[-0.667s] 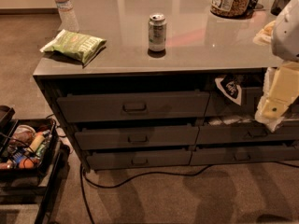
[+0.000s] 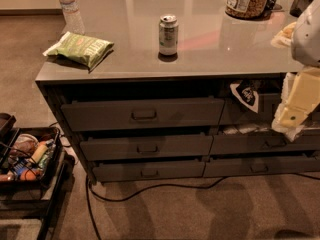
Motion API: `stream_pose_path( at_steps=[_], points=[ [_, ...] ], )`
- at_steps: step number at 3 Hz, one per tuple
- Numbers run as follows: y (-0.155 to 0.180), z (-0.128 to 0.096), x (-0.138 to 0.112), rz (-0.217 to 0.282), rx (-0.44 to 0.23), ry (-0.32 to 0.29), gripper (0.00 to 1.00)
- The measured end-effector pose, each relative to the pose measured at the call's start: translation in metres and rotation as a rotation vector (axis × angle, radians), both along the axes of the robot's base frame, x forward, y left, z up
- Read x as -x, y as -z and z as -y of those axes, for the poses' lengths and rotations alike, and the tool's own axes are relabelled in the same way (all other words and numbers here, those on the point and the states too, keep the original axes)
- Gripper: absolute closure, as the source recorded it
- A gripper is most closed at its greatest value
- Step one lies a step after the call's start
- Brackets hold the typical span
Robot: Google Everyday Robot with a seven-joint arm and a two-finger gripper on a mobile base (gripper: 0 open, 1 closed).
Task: Open middle drawer
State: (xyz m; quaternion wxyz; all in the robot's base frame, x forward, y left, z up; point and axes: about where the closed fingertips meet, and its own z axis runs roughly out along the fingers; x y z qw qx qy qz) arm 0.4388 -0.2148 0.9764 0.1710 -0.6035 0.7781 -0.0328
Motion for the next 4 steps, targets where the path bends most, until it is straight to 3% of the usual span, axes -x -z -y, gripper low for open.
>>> stream_pose_path(
  at_steps=[1,2,3,4],
  points=[
    [0.017,-0.007,0.005,0.039,-0.075,-0.035,0.00],
    [0.058,-0.025,-0.009,0.074,-0.248,-0.073,0.00],
    [0.069,-0.038,-0.018,0.099,-0.351,-0.093,0.00],
    [0.066,-0.040,-0.018,0.101,-0.352,-0.095,0.00]
  ],
)
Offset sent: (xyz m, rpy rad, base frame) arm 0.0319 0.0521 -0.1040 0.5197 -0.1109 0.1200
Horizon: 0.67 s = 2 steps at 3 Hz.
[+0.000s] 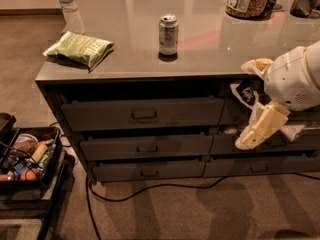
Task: Open middle drawer
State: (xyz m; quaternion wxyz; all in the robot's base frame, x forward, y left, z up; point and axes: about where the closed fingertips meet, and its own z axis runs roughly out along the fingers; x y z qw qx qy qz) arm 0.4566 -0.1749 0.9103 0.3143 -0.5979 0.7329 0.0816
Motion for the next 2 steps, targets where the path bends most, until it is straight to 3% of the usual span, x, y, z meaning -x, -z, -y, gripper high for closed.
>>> stream_pose_path(
  at_steps=[1,2],
  points=[
    [0.001,-0.007,-0.001,0.008,0.041,-0.037,0.00],
    [0.040,-0.002,-0.012,-0.030,0.096,-0.145,0.00]
  ],
)
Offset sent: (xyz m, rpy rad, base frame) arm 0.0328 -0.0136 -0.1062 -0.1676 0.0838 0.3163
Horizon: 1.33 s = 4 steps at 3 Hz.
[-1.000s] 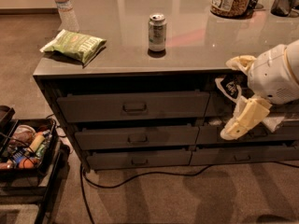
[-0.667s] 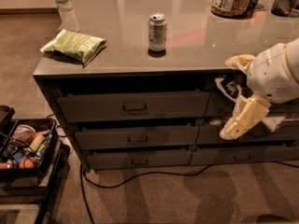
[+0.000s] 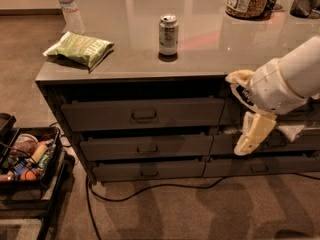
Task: Open middle drawer
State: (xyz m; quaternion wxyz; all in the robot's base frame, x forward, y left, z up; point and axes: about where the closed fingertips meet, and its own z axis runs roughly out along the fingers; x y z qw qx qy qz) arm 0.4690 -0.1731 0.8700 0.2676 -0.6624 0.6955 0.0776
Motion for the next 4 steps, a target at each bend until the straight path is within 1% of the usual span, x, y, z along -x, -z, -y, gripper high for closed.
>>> stream_pose_path(
  at_steps=[1,2,3,4],
  points=[
    [0.043,0.019,-0.012,-0.014,0.010,-0.109,0.00],
    [0.086,0.038,-0.021,0.004,-0.052,-0.115,0.00],
    [0.087,0.037,-0.021,0.001,-0.054,-0.119,0.00],
    [0.122,0.022,-0.024,0.037,-0.123,-0.154,0.00]
  ],
)
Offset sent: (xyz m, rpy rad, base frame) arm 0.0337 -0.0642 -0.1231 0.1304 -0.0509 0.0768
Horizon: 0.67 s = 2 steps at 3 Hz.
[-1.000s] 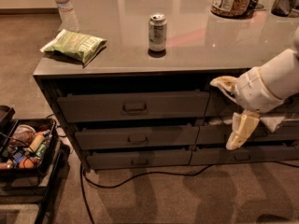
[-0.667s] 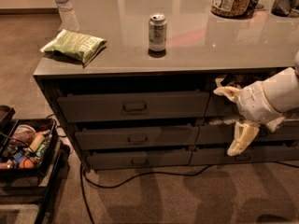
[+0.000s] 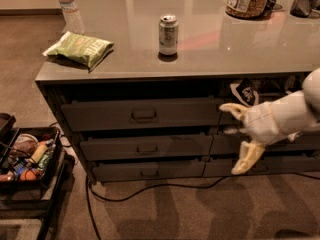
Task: Open middle drawer
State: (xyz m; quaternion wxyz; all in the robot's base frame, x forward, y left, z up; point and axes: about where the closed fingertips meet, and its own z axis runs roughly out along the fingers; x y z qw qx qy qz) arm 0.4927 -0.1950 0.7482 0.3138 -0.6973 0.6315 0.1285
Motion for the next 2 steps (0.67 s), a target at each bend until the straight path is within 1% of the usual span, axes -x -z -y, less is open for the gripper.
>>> stream_pose_path(
  at_steps=[1,2],
  points=[
    [0.0689,-0.0215,-0.0070,0.072,-0.077,-0.062,0.00],
    [0.0689,-0.0217,-0.0069,0.071,-0.078,-0.061,0.00]
  ],
)
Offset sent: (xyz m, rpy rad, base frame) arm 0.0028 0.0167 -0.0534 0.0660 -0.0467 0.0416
